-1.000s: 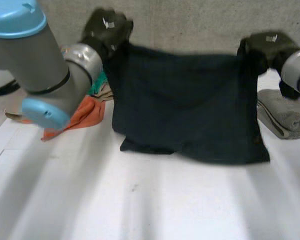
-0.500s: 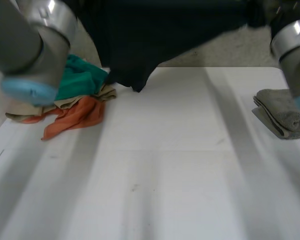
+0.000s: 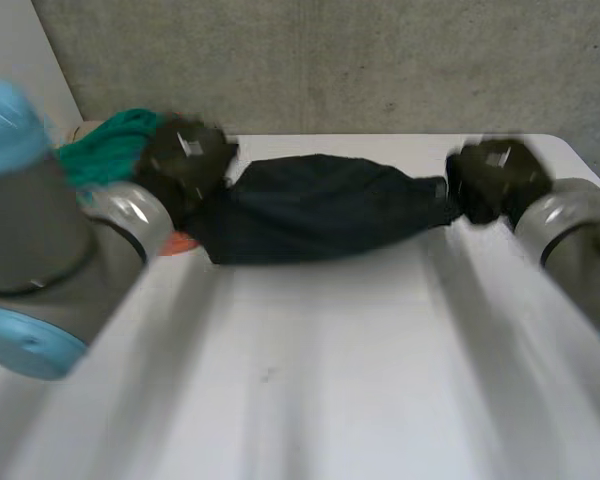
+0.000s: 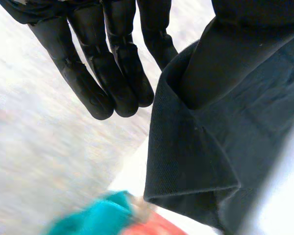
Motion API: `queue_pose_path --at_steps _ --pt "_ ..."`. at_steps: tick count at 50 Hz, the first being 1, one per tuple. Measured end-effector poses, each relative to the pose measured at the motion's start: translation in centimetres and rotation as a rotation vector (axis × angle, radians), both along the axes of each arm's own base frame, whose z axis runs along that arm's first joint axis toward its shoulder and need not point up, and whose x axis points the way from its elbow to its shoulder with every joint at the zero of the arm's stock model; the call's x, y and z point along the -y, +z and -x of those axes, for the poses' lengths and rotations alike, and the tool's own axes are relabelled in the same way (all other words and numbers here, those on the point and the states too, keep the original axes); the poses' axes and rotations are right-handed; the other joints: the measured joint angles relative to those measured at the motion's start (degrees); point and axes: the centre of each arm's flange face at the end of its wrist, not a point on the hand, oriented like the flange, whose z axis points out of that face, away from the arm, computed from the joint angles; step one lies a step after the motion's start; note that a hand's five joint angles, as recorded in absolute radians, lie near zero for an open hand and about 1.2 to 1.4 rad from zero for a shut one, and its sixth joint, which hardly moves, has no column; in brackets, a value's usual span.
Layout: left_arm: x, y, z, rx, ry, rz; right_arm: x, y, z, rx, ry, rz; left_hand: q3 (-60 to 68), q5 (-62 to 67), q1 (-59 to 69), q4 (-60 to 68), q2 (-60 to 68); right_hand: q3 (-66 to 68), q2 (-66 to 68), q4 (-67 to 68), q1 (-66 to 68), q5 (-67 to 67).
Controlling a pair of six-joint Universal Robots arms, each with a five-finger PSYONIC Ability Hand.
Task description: Fold the laundry.
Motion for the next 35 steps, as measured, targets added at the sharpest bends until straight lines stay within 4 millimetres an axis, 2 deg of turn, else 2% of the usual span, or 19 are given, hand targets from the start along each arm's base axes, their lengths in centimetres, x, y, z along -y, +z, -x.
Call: queue_pose_path --at_steps 8,9,10,13,16,19,24,27,28,35 --pt "-4.5 17.3 -2.7 -0.264 0.028 0.425 -1.2 14.6 0.6 0.212 0.001 0.331 0.0 0.0 0.0 0.0 0.0 0.0 0.0 0.01 0.76 0.0" --pt "-4.8 18.3 -2.9 -0.283 0.027 0.452 -1.3 15.3 0.7 0.227 0.0 0.346 0.0 0.0 0.0 0.0 0.0 0.0 0.0 0.01 0.76 0.0" --pt "-5.2 20.1 -3.2 -0.318 0.027 0.5 -1.3 17.0 0.9 0.264 -0.003 0.382 0.0 0.0 0.0 0.0 0.0 0.0 0.0 0.01 0.76 0.0" --pt "-5.5 23.2 -3.5 -0.376 0.024 0.583 -0.9 19.9 1.4 0.335 -0.014 0.432 0.0 0.0 0.0 0.0 0.0 0.0 0.0 0.01 0.76 0.0" --pt "-4.5 24.3 -3.0 -0.391 0.021 0.608 -0.1 20.9 1.5 0.373 -0.026 0.422 0.0 0.0 0.0 0.01 0.0 0.0 0.0 0.01 0.76 0.0" --pt "-2.8 23.8 -2.1 -0.38 0.017 0.596 0.8 20.4 1.3 0.381 -0.04 0.371 0.0 0.0 0.0 0.0 0.01 0.0 0.0 0.01 0.76 0.0" --pt "2.0 19.5 0.8 -0.32 -0.002 0.513 2.8 16.3 0.3 0.346 -0.067 0.203 0.0 0.0 0.0 0.01 0.02 0.0 0.0 0.01 0.76 0.66" --pt "5.1 15.3 2.7 -0.28 -0.014 0.446 3.4 12.9 -0.5 0.312 -0.07 0.101 0.0 0.01 0.0 0.01 0.02 0.0 0.0 0.01 0.76 0.83" --pt "5.6 14.4 3.0 -0.273 -0.016 0.433 3.5 12.2 -0.7 0.305 -0.071 0.08 0.0 0.01 0.0 0.01 0.02 0.0 0.0 0.01 0.76 0.83" --pt "11.2 3.1 6.2 -0.2 -0.054 0.306 5.0 4.0 -2.0 0.237 -0.089 -0.038 0.0 0.01 0.0 0.01 0.03 0.0 0.13 0.02 0.76 0.83"
